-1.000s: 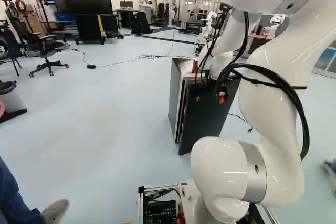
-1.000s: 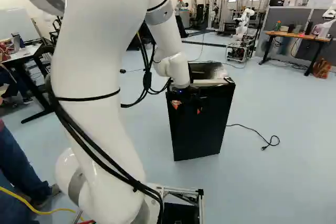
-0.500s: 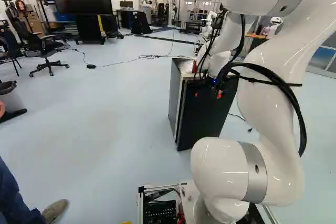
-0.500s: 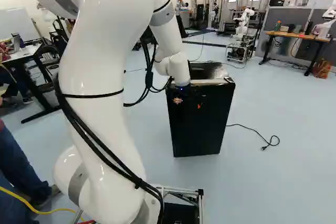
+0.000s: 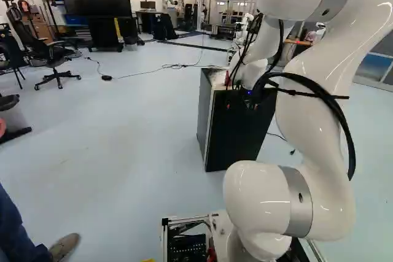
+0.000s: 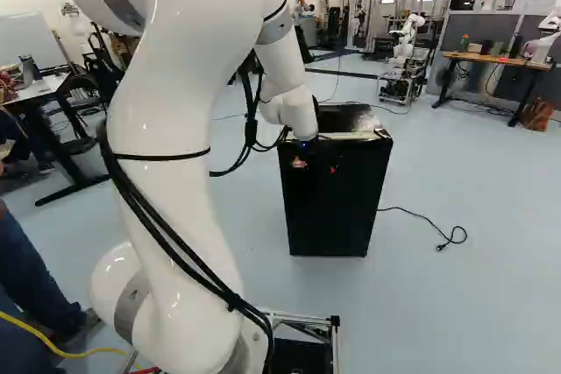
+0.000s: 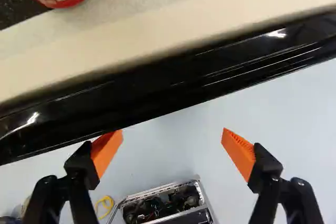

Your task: Grab a drink from the fridge

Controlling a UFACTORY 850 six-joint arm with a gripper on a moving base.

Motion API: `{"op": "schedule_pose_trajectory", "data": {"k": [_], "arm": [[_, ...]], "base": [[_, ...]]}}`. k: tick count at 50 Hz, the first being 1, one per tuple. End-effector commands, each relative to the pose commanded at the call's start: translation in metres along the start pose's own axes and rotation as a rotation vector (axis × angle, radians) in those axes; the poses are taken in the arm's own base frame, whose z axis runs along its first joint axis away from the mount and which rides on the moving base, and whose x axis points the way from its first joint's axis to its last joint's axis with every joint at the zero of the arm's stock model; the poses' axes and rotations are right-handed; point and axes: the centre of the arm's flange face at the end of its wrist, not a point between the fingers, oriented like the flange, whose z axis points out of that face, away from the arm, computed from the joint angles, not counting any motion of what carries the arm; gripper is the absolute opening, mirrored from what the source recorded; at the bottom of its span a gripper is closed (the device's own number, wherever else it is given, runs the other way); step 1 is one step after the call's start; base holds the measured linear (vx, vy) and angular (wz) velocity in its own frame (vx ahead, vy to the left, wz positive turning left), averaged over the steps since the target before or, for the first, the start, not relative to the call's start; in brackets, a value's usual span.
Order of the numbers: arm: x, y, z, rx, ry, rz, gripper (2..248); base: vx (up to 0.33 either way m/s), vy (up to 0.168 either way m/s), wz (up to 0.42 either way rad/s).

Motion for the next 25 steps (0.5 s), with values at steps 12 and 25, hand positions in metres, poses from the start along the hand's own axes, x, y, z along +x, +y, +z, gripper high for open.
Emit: {"op": "schedule_pose_trajectory", "data": {"k": [12, 25], "arm": [[-0.004, 0.000, -0.002, 0.000, 0.002, 0.000, 247], [-0.025, 0.001, -0.012, 0.000, -0.013, 0.003, 247]], "base": [[0.000, 0.000, 0.000], [0.000, 0.000, 0.000]]}}
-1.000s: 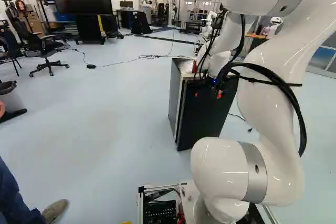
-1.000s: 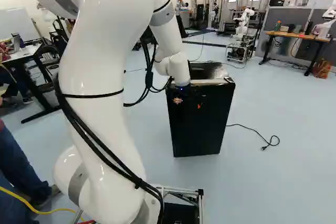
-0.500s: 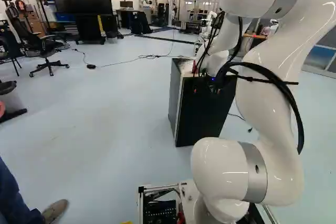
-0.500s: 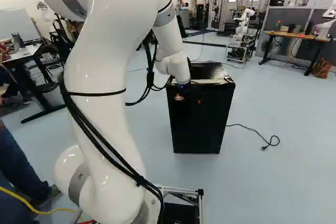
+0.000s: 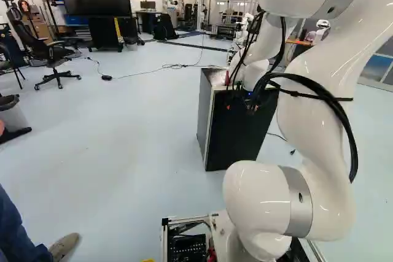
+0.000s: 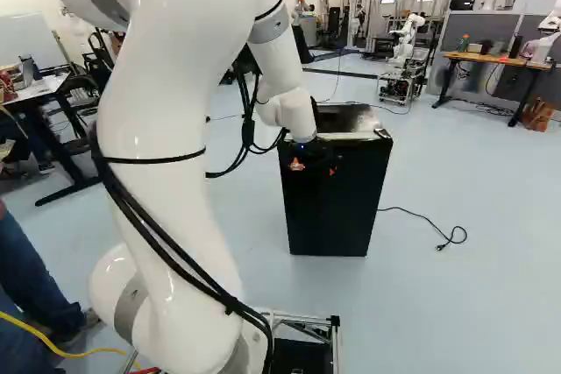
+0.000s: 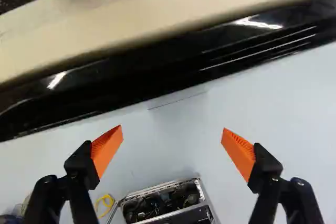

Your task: Grab a drink from the fridge

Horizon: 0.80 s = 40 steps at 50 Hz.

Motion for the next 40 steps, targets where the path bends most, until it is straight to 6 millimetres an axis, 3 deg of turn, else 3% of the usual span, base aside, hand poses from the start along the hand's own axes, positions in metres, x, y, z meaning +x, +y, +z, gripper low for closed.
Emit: {"op": "schedule_pose_trajectory", "data": {"k": [20, 40], "arm": [[-0.034, 0.000, -0.016, 0.001, -0.004, 0.003, 247], [-0.059, -0.010, -0.033, 0.021, 0.108, -0.011, 247]], "base": [[0.000, 0.000, 0.000], [0.000, 0.000, 0.000]]}}
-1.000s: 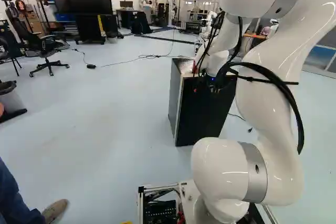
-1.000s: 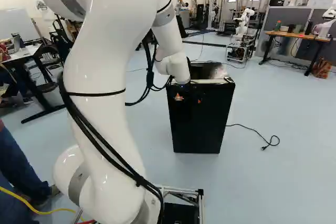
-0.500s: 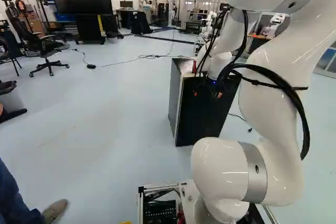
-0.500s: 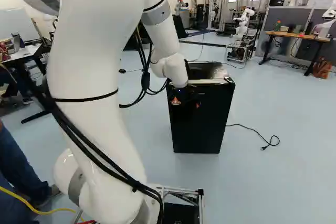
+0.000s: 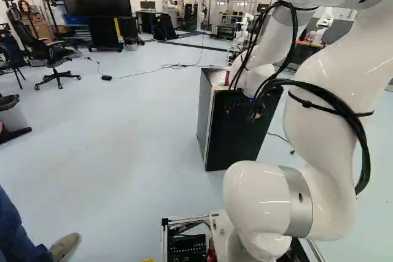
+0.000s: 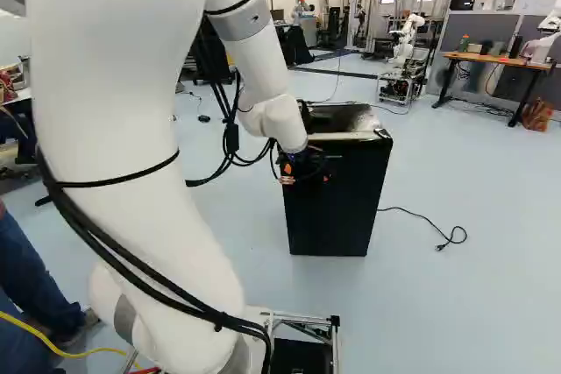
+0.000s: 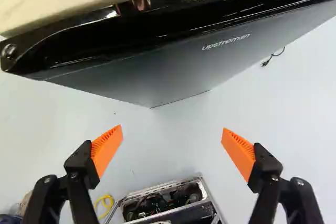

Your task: Grab a drink from the fridge

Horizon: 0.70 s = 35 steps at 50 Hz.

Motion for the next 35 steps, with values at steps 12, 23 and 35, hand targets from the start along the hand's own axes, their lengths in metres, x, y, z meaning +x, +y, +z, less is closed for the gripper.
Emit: {"op": "schedule_pose_trajectory", "data": {"k": [12, 23, 35], "arm": [[-0.004, -0.017, -0.009, 0.028, 0.113, -0.014, 247], [0.001, -0.034, -0.014, 0.058, 0.227, -0.021, 247], [0.008, -0.047, -0.020, 0.084, 0.351, -0.018, 247]], "base": [[0.000, 0.000, 0.000], [0.000, 0.000, 0.000], [0.000, 0.000, 0.000]]}}
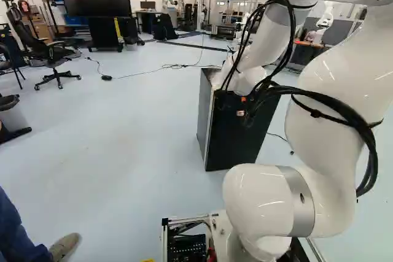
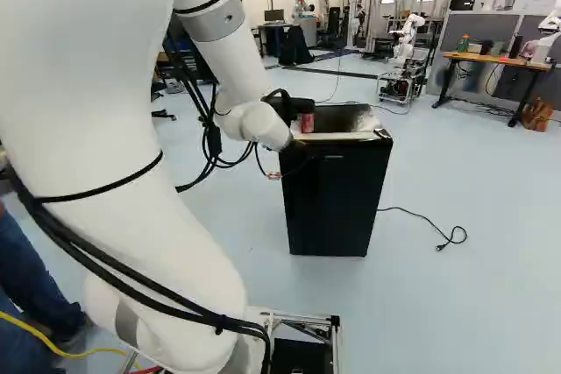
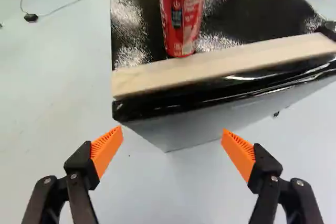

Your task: Grab a drink from the fridge

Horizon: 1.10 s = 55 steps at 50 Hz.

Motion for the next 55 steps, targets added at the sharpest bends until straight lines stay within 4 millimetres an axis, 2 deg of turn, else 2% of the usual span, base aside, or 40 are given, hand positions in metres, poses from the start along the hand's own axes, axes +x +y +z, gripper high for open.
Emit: {"op": "schedule_pose_trajectory", "data": {"k": [35, 55], "arm": [[0.031, -0.001, -0.001, 0.001, 0.323, 0.049, 247], [0.033, -0.003, 0.020, 0.004, 0.334, 0.048, 247]], "base": [[0.000, 0.000, 0.000], [0.000, 0.000, 0.000]]}}
